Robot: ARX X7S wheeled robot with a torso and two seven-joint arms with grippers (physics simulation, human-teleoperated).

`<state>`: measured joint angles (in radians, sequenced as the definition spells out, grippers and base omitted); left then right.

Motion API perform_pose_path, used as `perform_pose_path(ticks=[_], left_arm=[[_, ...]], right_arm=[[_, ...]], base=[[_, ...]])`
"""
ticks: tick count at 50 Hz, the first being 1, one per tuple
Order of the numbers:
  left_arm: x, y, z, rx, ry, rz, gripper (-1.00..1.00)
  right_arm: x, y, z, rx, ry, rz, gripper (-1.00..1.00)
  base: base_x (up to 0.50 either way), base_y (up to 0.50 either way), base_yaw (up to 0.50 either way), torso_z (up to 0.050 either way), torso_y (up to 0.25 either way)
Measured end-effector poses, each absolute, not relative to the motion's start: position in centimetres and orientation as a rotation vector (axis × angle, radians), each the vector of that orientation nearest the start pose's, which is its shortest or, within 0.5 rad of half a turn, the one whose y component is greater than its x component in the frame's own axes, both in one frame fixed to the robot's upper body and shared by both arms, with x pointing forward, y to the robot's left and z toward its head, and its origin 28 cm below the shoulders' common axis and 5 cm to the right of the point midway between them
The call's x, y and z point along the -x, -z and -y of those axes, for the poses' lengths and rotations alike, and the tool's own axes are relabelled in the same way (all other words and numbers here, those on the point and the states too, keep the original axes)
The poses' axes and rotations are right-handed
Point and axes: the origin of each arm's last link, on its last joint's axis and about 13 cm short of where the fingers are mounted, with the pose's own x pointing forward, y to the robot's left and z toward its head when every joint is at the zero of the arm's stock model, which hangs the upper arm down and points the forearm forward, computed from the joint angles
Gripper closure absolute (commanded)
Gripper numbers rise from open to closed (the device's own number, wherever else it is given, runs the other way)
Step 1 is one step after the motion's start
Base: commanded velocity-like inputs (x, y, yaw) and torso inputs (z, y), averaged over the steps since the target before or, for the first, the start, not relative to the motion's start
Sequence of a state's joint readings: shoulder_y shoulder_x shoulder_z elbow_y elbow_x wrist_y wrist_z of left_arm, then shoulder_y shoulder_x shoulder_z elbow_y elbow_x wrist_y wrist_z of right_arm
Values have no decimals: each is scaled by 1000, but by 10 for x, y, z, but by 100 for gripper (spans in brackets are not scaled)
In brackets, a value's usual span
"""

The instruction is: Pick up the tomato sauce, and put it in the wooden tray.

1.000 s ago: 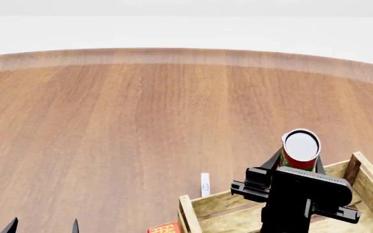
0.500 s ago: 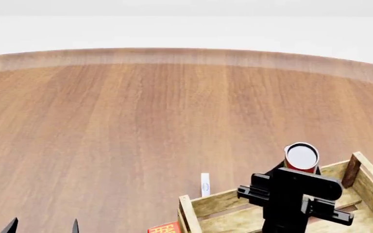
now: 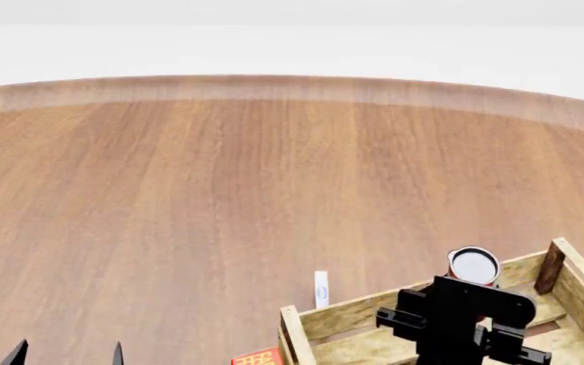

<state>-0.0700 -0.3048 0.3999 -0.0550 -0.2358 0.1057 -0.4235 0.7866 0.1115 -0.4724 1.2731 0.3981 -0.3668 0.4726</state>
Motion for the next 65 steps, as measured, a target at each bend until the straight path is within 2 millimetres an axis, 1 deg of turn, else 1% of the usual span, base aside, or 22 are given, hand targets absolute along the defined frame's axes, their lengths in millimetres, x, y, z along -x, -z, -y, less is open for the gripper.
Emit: perform_pose_path(ticks=[15, 33, 48, 65], left_arm=[[-213, -9, -206, -68, -52, 29, -100], [-215, -5, -207, -68, -53, 29, -100], [-215, -5, -207, -67, -53, 29, -100], [-213, -7, -206, -68, -51, 30, -100]], right_arm=[[-338, 4, 124, 83, 404, -182, 100], [-334, 9, 126, 59, 399, -233, 100], [-334, 11, 128, 10, 367, -356, 100], [-332, 13, 126, 18, 346, -457, 100]], base=[[0, 0, 0, 0, 1], [0, 0, 0, 0, 1], [0, 0, 0, 0, 0], [0, 0, 0, 0, 0]])
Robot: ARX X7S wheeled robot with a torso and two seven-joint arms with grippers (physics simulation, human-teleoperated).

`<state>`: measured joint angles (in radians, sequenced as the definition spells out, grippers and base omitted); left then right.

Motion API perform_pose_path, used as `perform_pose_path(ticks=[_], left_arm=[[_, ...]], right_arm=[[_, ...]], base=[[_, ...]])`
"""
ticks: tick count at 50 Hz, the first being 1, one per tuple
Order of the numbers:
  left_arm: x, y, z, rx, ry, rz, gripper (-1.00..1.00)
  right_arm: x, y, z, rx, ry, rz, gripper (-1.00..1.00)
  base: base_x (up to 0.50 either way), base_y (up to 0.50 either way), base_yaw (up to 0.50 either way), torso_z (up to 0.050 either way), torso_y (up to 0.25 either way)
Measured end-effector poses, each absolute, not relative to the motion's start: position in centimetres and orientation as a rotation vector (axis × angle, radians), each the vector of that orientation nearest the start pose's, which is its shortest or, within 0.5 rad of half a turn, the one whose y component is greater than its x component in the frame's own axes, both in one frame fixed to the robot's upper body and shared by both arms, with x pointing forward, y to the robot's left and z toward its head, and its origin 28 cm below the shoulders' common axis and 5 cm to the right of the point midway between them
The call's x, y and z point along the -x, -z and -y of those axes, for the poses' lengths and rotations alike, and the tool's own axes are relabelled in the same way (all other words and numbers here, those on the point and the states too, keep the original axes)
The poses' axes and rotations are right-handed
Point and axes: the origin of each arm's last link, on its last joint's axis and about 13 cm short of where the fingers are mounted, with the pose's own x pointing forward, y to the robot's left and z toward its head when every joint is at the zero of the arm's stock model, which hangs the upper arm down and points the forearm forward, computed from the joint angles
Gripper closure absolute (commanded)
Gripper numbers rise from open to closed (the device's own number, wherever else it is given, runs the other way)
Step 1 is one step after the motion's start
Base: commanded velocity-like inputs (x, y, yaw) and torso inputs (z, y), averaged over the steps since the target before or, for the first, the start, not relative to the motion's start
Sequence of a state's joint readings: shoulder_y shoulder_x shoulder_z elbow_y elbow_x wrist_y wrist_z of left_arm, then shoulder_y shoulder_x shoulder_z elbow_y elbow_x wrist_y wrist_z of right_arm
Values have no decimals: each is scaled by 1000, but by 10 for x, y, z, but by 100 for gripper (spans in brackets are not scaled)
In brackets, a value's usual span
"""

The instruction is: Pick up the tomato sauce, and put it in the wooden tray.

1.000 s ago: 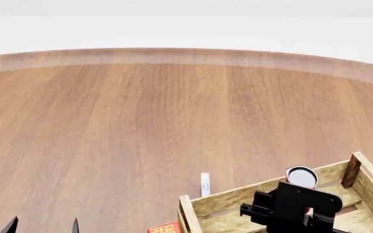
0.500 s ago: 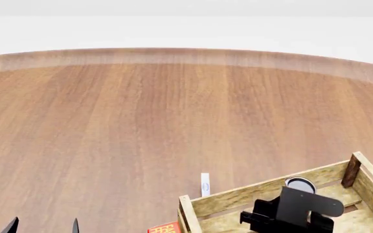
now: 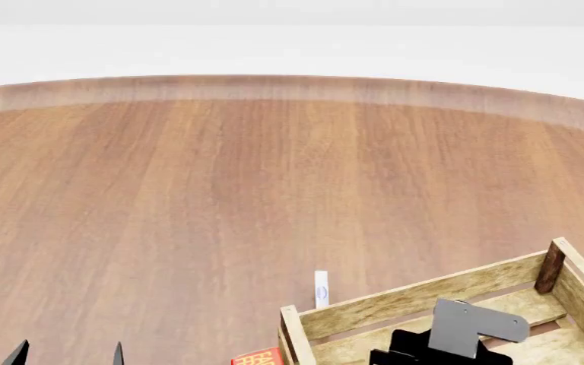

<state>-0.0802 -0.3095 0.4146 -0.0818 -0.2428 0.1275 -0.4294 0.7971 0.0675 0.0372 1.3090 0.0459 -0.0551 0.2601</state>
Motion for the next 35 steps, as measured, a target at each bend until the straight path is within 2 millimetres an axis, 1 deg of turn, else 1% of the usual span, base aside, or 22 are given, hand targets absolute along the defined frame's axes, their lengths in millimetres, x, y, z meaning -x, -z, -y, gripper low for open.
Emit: perform_pose_path(ticks=[27, 28, 35], left_arm=[[-214, -7, -206, -69, -50, 30, -100], [-214, -7, -206, -69, -50, 30, -100], [-214, -7, -206, -69, -50, 30, -100]], right_arm=[[-331, 13, 126, 30, 338, -502, 100], [-331, 13, 126, 31, 338, -502, -100], [-332, 12, 126, 53, 331, -505, -100]], base=[[0, 0, 0, 1, 0], [0, 0, 0, 0, 0], [0, 0, 0, 0, 0]])
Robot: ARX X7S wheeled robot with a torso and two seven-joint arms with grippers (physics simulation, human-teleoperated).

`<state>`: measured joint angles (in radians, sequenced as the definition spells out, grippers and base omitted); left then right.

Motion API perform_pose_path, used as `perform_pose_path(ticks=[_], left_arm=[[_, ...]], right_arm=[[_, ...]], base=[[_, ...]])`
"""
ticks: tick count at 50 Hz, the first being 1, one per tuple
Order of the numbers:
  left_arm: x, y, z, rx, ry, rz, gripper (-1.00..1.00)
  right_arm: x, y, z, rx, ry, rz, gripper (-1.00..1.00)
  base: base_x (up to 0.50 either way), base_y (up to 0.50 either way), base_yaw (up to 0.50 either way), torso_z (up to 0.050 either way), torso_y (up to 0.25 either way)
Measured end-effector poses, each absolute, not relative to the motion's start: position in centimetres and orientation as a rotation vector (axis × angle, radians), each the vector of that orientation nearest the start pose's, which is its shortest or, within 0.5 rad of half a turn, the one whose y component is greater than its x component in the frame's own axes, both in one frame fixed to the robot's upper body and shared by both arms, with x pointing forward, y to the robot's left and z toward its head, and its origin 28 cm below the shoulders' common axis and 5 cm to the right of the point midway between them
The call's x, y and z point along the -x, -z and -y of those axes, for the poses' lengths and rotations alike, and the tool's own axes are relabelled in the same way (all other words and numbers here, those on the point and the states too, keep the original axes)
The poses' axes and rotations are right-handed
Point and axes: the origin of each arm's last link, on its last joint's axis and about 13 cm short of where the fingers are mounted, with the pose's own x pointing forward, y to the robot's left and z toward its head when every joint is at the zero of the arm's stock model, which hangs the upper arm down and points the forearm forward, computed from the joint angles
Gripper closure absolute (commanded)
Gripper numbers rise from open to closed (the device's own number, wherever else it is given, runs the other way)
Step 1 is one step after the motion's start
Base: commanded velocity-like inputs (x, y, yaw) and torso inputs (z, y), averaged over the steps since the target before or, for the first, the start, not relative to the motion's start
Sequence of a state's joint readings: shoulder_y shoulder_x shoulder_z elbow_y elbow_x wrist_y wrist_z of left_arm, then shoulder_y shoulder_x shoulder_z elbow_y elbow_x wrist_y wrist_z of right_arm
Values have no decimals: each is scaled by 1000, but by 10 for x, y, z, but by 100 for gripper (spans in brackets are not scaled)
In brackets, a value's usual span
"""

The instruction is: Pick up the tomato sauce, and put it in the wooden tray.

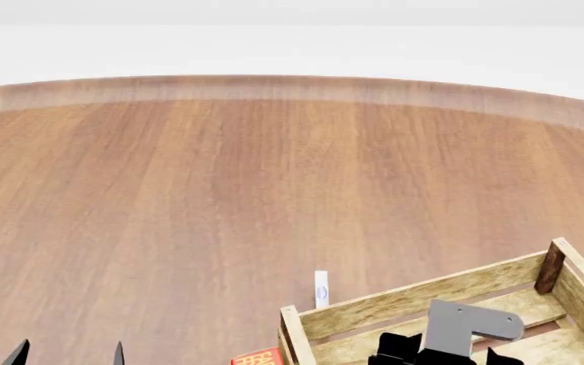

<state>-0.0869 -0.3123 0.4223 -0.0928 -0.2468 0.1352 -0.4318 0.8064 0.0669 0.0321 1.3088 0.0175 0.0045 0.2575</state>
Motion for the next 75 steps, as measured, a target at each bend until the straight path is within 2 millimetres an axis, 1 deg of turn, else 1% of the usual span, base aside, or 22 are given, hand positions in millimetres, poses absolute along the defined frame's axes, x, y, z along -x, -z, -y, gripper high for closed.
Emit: perform_pose_path(ticks=[27, 39, 53, 75], left_arm=[[-215, -5, -207, -70, -49, 31, -100], [-214, -7, -206, -71, -49, 31, -100], [-213, -8, -206, -71, -50, 31, -100], [-213, -8, -205, -72, -51, 30, -100]], right_arm=[[-332, 12, 126, 72, 324, -509, -100], [-332, 12, 127, 57, 319, -483, -100], [-333, 11, 128, 36, 330, -424, -100], [-336, 8, 129, 53, 358, -305, -100]], base=[[0, 0, 0, 0, 0], [0, 0, 0, 0, 0], [0, 0, 0, 0, 0], [0, 0, 0, 0, 0]])
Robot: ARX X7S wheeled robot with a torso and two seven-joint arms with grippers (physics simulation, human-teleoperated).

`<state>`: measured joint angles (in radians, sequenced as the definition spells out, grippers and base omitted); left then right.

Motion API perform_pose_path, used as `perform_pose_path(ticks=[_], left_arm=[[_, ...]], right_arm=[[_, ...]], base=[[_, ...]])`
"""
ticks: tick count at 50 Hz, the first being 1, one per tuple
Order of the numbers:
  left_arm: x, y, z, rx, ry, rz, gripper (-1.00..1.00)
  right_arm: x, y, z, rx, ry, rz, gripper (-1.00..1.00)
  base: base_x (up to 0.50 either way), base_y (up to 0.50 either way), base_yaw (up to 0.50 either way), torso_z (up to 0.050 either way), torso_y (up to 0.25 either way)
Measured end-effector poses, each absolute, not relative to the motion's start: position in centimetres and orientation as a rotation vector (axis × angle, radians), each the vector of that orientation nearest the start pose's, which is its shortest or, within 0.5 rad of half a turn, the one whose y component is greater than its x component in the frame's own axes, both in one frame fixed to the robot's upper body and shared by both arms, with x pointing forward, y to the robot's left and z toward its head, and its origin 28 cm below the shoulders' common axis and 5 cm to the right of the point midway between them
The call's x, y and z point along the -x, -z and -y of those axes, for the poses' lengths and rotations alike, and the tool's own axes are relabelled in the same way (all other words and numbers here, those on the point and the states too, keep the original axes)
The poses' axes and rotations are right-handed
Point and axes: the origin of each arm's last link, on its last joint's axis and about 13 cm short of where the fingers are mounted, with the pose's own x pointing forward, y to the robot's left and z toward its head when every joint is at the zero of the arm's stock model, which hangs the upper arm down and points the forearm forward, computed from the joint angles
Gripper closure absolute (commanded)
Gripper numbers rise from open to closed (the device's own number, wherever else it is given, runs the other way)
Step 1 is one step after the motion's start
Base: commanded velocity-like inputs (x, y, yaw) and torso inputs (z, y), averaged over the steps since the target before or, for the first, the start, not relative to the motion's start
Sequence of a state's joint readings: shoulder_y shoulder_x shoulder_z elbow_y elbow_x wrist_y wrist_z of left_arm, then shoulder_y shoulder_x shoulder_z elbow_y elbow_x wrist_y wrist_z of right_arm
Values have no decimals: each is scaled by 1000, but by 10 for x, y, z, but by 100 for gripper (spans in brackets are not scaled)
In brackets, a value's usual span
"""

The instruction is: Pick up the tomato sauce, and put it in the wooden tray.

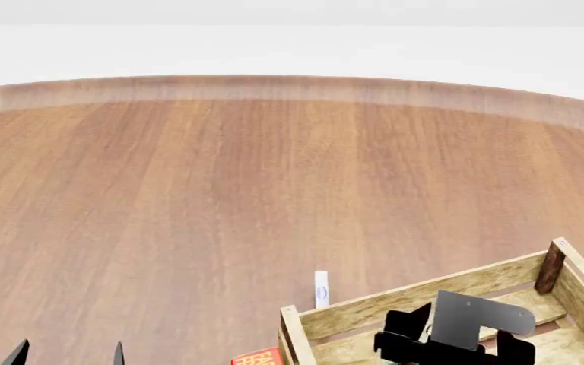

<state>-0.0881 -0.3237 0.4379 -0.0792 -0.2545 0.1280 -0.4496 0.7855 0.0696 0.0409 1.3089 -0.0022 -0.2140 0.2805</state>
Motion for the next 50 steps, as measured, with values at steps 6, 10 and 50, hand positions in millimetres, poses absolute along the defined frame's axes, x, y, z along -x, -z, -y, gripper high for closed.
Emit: perform_pose_path(ticks=[6, 10, 50], left_arm=[[-214, -8, -206, -72, -51, 30, -100], [-214, -7, -206, -72, -51, 30, -100], [-212, -8, -206, -73, -51, 30, -100]], right_arm=[[-338, 5, 129, 51, 350, -271, -100], [-340, 3, 128, 53, 342, -249, -100], [-319, -73, 120, 71, 246, 22, -100]], base=[[0, 0, 0, 0, 0], [0, 0, 0, 0, 0], [0, 0, 0, 0, 0]])
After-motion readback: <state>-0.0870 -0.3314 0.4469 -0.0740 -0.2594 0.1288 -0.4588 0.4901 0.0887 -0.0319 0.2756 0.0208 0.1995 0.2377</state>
